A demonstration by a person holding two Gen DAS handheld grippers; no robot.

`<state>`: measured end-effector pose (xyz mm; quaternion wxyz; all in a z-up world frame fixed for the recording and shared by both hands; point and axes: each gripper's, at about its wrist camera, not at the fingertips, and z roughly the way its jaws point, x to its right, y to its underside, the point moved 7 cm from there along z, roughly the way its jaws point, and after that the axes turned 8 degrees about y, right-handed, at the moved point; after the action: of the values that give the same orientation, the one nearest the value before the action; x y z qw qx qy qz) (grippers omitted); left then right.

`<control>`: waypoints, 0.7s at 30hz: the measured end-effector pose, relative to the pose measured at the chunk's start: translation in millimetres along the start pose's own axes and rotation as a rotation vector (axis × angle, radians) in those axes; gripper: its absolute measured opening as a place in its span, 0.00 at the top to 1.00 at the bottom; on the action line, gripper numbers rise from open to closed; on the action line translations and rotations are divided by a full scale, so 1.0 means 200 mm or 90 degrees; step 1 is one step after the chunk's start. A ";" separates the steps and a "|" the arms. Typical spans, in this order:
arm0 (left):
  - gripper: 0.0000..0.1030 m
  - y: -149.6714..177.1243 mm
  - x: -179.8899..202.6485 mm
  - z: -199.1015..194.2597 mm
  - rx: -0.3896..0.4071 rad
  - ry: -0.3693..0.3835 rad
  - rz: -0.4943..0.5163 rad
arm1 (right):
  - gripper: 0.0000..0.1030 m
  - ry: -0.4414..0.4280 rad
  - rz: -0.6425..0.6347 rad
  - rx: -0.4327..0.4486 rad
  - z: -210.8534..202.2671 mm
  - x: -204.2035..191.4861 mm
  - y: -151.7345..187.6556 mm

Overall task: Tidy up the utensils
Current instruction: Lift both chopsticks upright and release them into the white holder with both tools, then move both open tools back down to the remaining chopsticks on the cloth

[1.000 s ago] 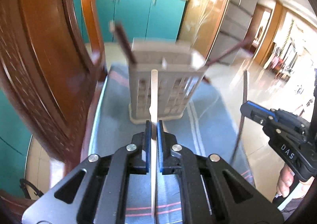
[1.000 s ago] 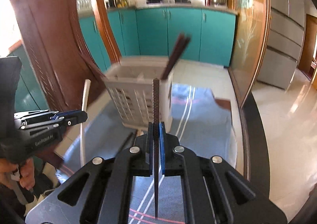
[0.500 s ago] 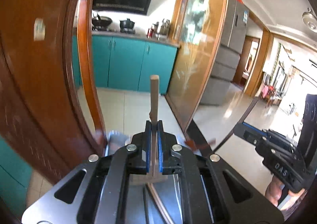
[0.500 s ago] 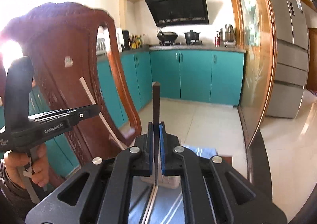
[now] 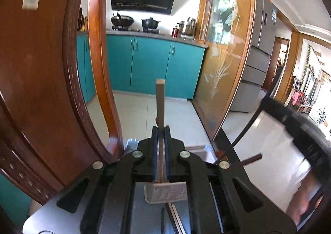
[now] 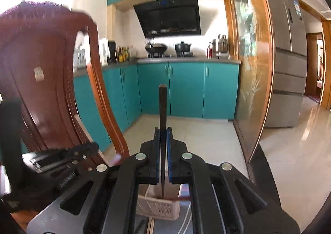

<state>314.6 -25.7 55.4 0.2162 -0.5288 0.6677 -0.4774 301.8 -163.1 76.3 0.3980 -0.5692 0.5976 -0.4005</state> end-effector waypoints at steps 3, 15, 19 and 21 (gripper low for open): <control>0.93 0.04 0.00 0.01 -0.009 0.000 0.001 | 0.94 -0.005 -0.009 -0.002 0.00 -0.02 0.08; 0.85 0.15 -0.02 -0.07 -0.012 0.010 0.003 | 0.89 0.008 -0.002 0.006 -0.14 0.02 0.20; 0.70 0.19 0.01 -0.16 0.008 0.015 0.014 | 0.74 0.006 0.014 0.035 -0.28 0.08 0.23; 0.69 0.23 0.02 -0.21 0.013 0.020 0.019 | 0.72 -0.006 0.026 0.042 -0.36 0.11 0.28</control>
<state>257.2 -13.5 35.8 0.2181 -0.5087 0.6740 -0.4893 213.5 -180.8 49.6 0.4276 -0.5454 0.5935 -0.4091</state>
